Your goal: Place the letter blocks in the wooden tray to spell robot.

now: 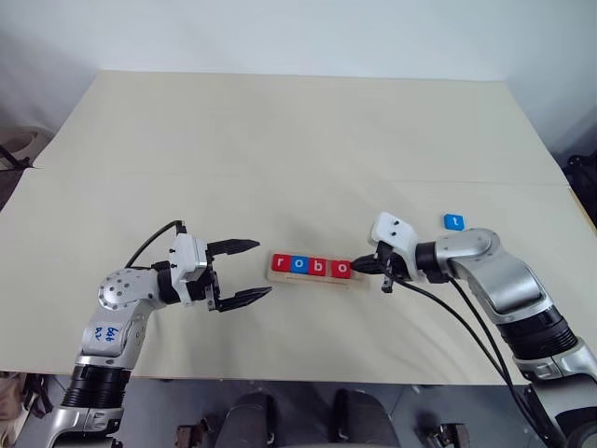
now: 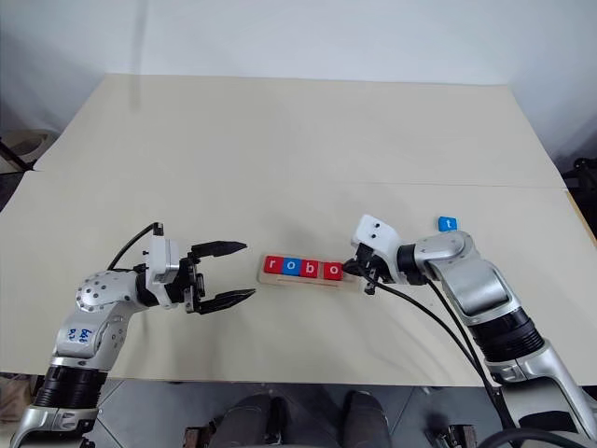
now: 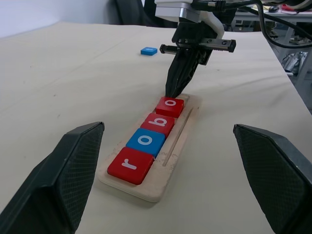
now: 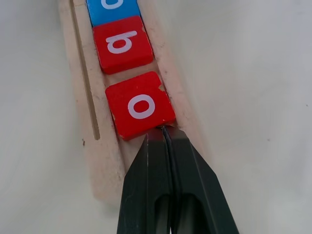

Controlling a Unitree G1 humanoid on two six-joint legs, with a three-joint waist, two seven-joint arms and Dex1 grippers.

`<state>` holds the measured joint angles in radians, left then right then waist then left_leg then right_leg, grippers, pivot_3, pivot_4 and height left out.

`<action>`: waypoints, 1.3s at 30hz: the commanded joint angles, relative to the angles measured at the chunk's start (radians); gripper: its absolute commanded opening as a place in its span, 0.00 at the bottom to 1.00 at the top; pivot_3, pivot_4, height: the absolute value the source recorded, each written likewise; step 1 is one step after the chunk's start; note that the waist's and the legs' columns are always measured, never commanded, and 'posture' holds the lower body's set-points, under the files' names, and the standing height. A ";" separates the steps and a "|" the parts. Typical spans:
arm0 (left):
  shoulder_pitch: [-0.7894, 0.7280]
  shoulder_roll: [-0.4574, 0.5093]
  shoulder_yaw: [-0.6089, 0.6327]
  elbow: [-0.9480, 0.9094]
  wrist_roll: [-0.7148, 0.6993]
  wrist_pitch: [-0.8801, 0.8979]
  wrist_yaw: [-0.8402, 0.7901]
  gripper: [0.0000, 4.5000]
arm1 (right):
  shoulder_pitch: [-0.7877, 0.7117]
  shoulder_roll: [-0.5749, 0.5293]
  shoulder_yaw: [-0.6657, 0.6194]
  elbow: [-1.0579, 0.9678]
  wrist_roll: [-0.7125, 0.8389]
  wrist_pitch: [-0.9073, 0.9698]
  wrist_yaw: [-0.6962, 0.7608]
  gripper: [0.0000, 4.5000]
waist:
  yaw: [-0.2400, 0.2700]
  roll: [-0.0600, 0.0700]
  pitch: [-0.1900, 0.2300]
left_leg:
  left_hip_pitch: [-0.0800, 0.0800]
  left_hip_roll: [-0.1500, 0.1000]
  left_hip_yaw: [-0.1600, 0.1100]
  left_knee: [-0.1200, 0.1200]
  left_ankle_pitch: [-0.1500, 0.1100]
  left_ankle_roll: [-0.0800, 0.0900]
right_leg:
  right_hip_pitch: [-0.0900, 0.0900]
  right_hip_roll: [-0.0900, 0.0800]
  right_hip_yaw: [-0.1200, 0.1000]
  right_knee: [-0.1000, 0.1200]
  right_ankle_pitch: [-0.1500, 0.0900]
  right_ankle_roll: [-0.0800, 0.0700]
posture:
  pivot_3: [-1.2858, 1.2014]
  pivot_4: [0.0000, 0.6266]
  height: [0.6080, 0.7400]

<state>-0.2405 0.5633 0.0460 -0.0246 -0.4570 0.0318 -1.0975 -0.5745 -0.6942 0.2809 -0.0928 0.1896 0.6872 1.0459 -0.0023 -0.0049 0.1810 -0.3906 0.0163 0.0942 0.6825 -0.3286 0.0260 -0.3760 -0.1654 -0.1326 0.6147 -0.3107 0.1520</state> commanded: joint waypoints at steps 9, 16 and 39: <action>0.006 -0.001 0.007 -0.034 -0.002 -0.011 0.013 1.00 | -0.024 0.024 0.017 -0.046 0.003 0.015 -0.005 0.01 | 0.000 0.000 0.000 | 0.000 0.000 0.000 0.000 0.000 0.000 | 0.000 0.000 0.000 0.000 0.000 0.000 | 0.52 0.24 1.00; 0.003 0.004 0.007 -0.028 -0.003 -0.010 0.006 1.00 | 0.063 -0.083 -0.123 -0.129 0.063 -0.023 0.027 0.01 | 0.005 0.000 0.000 | 0.000 0.000 0.000 0.000 0.000 0.000 | 0.000 0.000 0.000 -0.001 0.000 0.000 | 0.52 0.24 1.00; -0.162 -0.048 -0.029 0.163 0.025 -0.034 -0.049 1.00 | 0.816 0.176 -0.823 -0.126 0.187 -0.524 -0.272 0.99 | 0.010 0.001 -0.001 | 0.003 0.000 0.002 -0.001 0.000 0.000 | 0.002 0.001 0.003 0.001 0.001 0.001 | 0.52 0.24 1.00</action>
<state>-0.3919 0.5189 0.0142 0.1353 -0.4368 0.0177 -1.1378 0.2491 -0.5079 -0.5453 -0.2057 0.3743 0.1591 0.7995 0.0075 -0.0044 0.1803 -0.3875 0.0160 0.0960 0.6813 -0.3286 0.0264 -0.3744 -0.1646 -0.1296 0.6153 -0.3103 0.1527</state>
